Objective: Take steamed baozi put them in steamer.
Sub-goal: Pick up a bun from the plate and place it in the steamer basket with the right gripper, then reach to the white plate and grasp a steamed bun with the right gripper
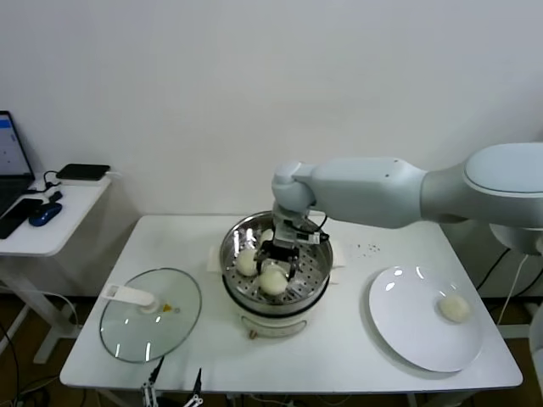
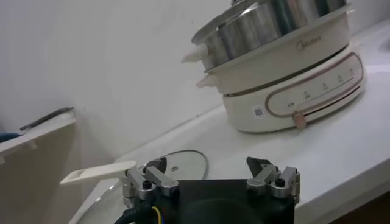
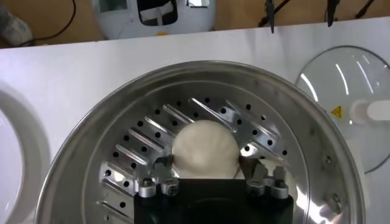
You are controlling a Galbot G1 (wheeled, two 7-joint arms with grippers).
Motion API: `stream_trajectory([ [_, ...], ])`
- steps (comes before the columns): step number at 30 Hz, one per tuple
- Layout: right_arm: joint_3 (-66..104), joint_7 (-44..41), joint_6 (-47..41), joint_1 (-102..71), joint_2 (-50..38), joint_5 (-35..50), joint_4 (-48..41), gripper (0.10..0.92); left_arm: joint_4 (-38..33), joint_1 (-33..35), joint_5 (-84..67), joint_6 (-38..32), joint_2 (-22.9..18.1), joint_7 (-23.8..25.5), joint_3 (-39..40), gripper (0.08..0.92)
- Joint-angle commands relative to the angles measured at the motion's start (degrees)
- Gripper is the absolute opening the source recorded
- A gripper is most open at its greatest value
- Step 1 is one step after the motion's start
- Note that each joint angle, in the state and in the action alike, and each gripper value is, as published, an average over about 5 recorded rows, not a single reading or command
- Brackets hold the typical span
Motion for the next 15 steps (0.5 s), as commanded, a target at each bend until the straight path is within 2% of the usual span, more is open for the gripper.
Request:
stream_trajectory([
  [1, -1.01, 0.11, 2.79, 2.24, -0.51, 2.49, -0.71, 0.800, -0.29, 0.16, 0.02, 0.01, -2.64, 0.03, 0.04, 0.823],
  [9, -9.95, -3.32, 2.04, 13.58, -7.01, 14.33, 1.27, 0.823, -0.91, 0.63, 0.29, 0.10, -2.75, 0.09, 0.27, 0.823],
  [15, -21.07, -5.74, -12.61, 20.67, -14.19, 23.16, 1.69, 0.823, -1.23, 0.97, 0.43, 0.16, -2.66, 0.14, 0.37, 0.823],
])
